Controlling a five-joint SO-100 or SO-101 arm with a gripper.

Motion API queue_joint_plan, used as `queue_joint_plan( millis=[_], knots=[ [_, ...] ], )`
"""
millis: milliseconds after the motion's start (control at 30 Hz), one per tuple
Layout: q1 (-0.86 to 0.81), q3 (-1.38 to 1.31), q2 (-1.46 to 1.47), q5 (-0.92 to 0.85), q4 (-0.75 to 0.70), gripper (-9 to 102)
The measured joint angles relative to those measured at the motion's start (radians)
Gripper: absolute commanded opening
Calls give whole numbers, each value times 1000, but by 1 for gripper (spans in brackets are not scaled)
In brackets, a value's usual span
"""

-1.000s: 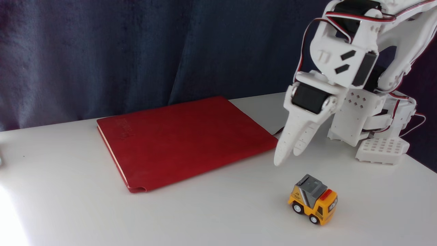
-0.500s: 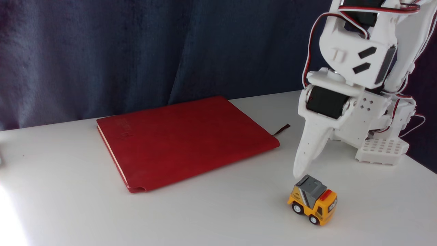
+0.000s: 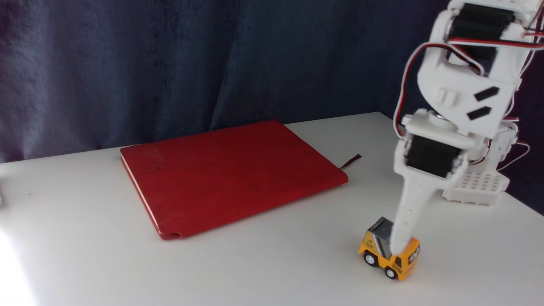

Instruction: Grasp a toy truck onto the red notebook.

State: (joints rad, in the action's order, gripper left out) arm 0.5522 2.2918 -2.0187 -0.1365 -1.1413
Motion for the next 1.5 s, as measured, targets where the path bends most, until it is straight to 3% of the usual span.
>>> queue_joint_plan(
  millis=[467,1033,1367,1500],
  knots=[
    [0,17,176,-9,127,22],
    [-15,-98,327,-103,124,16],
    [-21,-98,296,-129,84,0],
    [-37,-98,276,-138,57,0]
  ],
)
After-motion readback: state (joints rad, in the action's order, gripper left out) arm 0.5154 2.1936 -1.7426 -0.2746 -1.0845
